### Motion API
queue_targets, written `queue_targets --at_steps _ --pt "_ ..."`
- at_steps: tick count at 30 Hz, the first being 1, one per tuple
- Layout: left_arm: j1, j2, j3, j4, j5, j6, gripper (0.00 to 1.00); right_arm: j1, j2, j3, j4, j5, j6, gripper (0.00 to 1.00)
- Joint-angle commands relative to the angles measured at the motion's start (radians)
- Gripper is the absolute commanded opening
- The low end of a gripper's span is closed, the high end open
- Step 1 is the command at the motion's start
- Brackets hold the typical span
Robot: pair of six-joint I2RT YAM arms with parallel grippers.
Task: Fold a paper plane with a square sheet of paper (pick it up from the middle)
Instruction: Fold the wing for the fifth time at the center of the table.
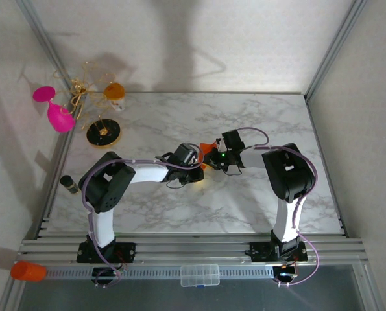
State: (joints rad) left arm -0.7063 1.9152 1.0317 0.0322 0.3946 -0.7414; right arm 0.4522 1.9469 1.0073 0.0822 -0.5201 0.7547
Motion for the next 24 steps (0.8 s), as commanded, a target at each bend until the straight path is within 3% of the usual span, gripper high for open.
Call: queue_targets --at_steps 1,12,24 --pt "-0.009 0.024 -0.025 -0.065 -0.042 0.001 0.11 0.016 0.091 -0.019 -0.042 0.121 -0.005 0.16" --pt "0.009 -0.107 0.026 -0.065 -0.08 0.017 0.13 0.038 0.037 -0.046 -0.018 0.068 0.046 0.16" --pt "0.024 -0.021 0.039 -0.004 -0.104 -0.009 0.07 0.05 0.001 -0.036 -0.011 0.044 0.072 0.14"
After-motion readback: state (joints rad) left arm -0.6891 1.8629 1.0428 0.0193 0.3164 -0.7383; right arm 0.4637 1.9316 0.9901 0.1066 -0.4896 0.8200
